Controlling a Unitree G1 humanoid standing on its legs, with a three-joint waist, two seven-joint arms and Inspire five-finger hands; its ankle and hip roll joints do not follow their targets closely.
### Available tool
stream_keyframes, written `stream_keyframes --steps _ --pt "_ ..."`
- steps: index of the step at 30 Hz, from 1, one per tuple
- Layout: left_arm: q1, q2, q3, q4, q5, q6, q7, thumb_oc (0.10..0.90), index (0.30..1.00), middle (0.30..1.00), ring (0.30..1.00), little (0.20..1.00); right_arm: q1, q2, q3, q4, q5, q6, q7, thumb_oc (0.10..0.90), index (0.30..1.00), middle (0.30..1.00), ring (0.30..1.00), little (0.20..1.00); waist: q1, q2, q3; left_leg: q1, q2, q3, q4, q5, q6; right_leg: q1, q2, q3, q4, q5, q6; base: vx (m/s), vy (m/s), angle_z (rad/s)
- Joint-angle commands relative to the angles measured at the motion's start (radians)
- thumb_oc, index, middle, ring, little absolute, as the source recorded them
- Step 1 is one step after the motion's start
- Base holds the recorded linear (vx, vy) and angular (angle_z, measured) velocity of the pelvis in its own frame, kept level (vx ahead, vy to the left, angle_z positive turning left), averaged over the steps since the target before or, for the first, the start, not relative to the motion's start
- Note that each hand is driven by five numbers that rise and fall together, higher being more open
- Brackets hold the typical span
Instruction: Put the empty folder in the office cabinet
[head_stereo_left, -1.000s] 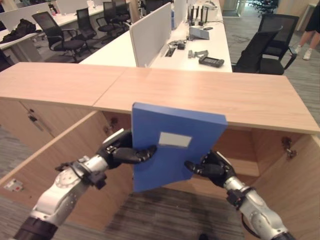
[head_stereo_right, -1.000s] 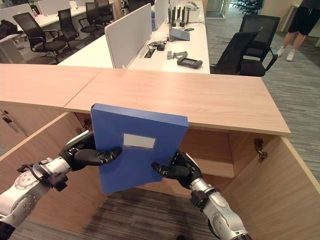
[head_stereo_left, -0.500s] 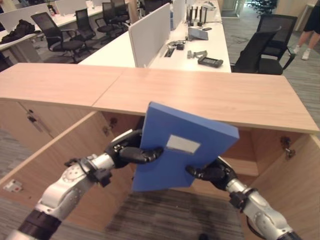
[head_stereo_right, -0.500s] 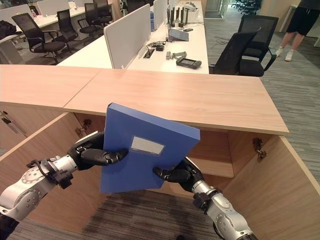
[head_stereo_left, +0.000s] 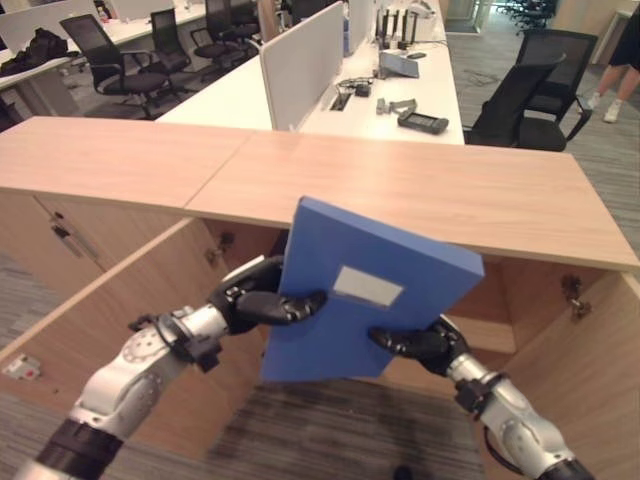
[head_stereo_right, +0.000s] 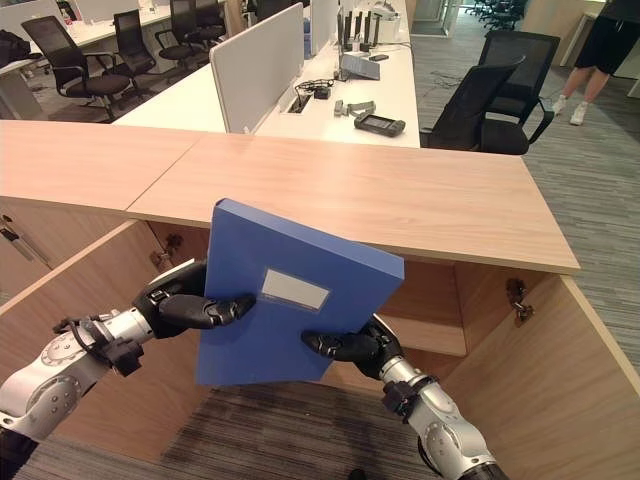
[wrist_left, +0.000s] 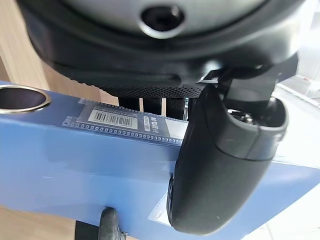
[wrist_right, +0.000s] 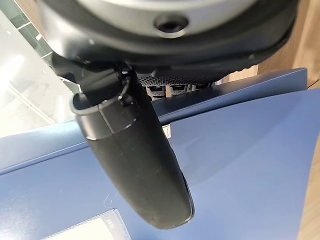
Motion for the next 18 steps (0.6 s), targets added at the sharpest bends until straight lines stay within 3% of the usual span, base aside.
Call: stream_keyframes --steps 1,3,4,5,18 --pt "-0.151 -0.122 -0.101 -0.188 -0.131 -0.104 -0.127 0.4 0.3 0.3 0.3 0.3 -0.28 0.143 0.079 -0.233 0.109 -0.098 0.101 0.8 0.9 0.9 0.9 0.9 -0.022 -0.001 -0.037 -0.011 -0.031 -0.036 -0.004 -0.025 0.022 0.104 -0.02 0.037 0.068 -0.195 0.083 0.0 0.0 0.0" --pt "-0.137 -0.181 -0.082 -0.165 -0.121 -0.119 -0.106 0.4 0.3 0.3 0.3 0.3 -0.29 0.165 0.08 -0.27 0.115 -0.107 0.098 0.8 0.9 0.9 0.9 0.9 -0.023 -0.001 -0.036 -0.011 -0.032 -0.035 -0.004 -0.027 0.023 0.102 -0.02 0.04 0.068 -0.194 0.083 0.0 0.0 0.0" --pt "-0.137 -0.181 -0.082 -0.165 -0.121 -0.119 -0.106 0.4 0.3 0.3 0.3 0.3 -0.29 0.165 0.08 -0.27 0.115 -0.107 0.098 0.761 0.841 0.841 0.841 0.841 -0.023 -0.001 -0.036 -0.011 -0.032 -0.035 -0.004 -0.027 0.023 0.102 -0.02 0.04 0.068 -0.194 0.083 0.0 0.0 0.0" --pt "-0.128 -0.203 -0.074 -0.159 -0.115 -0.126 -0.097 0.4 0.3 0.3 0.3 0.3 -0.294 0.172 0.081 -0.29 0.123 -0.11 0.099 0.4 0.3 0.3 0.3 0.3 -0.023 -0.002 -0.036 -0.011 -0.032 -0.034 -0.004 -0.028 0.023 0.101 -0.02 0.04 0.069 -0.194 0.082 0.0 0.0 0.0" --pt "-0.104 -0.247 -0.03 -0.153 -0.095 -0.16 -0.08 0.4 0.3 0.3 0.3 0.3 -0.298 0.186 0.073 -0.344 0.153 -0.121 0.1 0.4 0.3 0.3 0.3 0.3 -0.023 -0.004 -0.039 -0.01 -0.03 -0.034 -0.004 -0.03 0.023 0.099 -0.018 0.043 0.069 -0.196 0.08 0.0 0.0 0.0"
